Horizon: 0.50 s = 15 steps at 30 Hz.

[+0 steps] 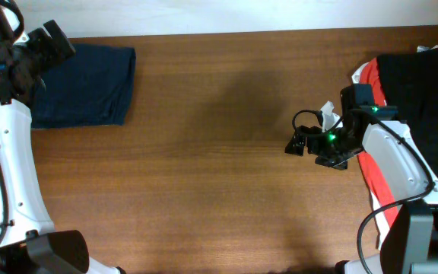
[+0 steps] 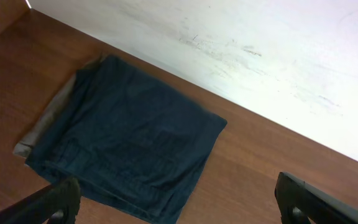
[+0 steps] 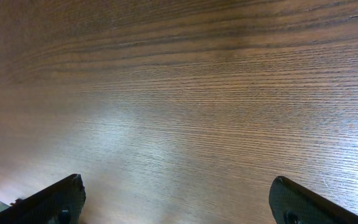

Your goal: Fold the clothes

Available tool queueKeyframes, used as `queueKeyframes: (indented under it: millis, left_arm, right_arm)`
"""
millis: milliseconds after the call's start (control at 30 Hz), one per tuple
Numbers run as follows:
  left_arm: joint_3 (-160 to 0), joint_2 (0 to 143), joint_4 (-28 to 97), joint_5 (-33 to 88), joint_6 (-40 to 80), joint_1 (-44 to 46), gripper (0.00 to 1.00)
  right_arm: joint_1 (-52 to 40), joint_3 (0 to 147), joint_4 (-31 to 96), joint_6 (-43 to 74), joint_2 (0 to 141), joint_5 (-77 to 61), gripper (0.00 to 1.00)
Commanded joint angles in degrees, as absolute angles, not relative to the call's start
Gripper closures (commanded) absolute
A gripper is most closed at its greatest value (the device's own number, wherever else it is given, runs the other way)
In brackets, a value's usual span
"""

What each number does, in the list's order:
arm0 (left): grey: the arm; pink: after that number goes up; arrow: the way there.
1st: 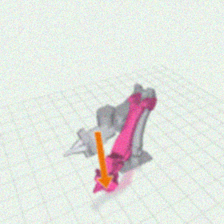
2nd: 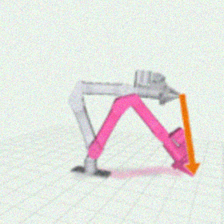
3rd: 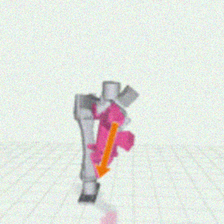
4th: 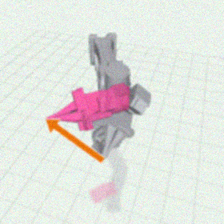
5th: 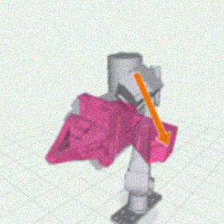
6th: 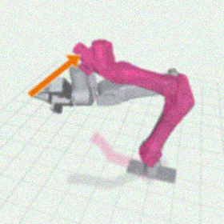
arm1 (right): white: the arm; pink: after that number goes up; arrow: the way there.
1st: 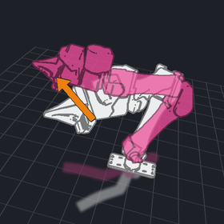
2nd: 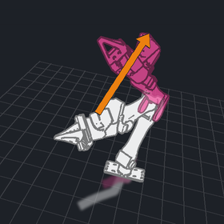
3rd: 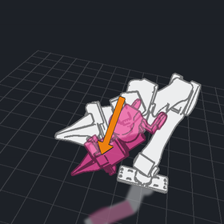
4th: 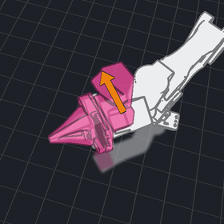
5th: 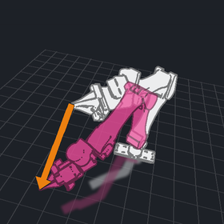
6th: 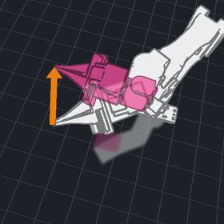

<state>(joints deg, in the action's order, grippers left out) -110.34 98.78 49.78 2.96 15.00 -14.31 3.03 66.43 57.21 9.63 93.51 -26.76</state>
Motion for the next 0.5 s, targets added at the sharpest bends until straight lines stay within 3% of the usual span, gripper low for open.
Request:
queueKeyframes:
  millis: [0, 300, 467]
  left_arm:
    - [-110.63, 97.80, 49.82, 2.74, 14.96, -14.39, 0.01]
    - [-110.63, 97.80, 49.82, 2.74, 14.96, -14.39, 0.01]
    - [-110.63, 97.80, 49.82, 2.74, 14.96, -14.39, 0.01]
  right_arm:
    - [3.40, 66.92, 57.21, 9.28, 89.32, -26.06, 0.02]
    - [2.55, 66.92, 54.15, 9.28, 43.46, -21.08, 0.02]
    - [2.48, 56.03, 37.28, 5.98, 14.70, -13.82, 0.02]
